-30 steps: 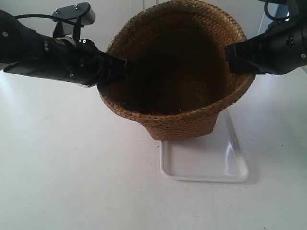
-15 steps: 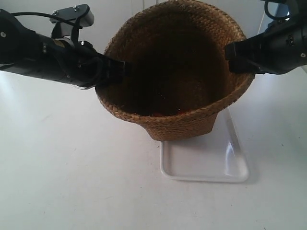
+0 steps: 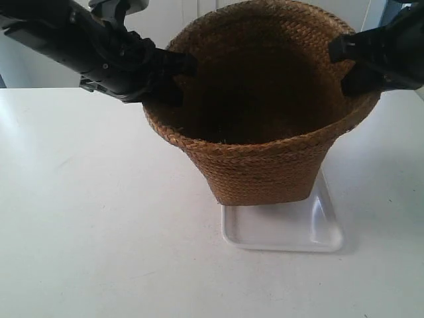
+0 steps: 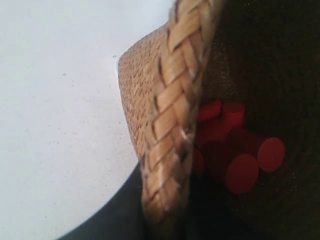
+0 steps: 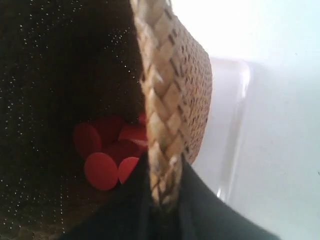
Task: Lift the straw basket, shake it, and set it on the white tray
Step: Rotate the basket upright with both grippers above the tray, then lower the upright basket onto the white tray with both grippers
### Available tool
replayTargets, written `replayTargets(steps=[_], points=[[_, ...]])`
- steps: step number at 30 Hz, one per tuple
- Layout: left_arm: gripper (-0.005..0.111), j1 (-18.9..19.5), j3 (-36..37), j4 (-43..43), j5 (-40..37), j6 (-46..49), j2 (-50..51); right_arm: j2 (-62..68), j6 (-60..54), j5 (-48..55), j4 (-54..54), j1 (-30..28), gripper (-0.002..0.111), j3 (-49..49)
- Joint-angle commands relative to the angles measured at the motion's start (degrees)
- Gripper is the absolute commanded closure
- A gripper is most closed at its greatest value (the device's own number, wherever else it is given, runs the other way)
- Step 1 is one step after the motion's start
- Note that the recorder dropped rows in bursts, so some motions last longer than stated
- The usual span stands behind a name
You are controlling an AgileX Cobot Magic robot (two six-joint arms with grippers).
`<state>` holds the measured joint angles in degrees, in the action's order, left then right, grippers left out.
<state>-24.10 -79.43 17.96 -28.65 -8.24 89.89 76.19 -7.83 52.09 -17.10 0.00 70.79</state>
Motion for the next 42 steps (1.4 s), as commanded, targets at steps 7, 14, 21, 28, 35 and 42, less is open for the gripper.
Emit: replayTargets(steps=[7,14,21,28,35,42], points=[[0.107,-4.71,-3.98,-3.05,-5.29,-4.8,1.11,4.88,2.07,10.7,10.63,-0.65,0.108,8.06],[0.107,-7.15,-3.98,-2.63,-1.38,-5.54,3.01,4.9,2.16,11.43,13.01,-0.65,0.108,8.8],[0.107,-7.41,-3.98,-2.52,-0.46,-5.7,4.76,5.01,5.72,12.25,15.36,-0.65,0.108,8.7],[0.107,-7.41,-3.98,-3.55,0.69,-5.7,5.52,5.1,5.72,12.33,13.97,-0.65,0.108,6.91],[0.107,-7.3,-3.98,-4.52,3.03,-5.7,5.52,5.1,5.72,12.23,11.11,-0.65,0.108,4.07],[0.107,-7.3,-3.98,-5.64,3.53,-5.7,5.52,5.24,5.5,9.49,10.44,-0.65,0.108,3.11]])
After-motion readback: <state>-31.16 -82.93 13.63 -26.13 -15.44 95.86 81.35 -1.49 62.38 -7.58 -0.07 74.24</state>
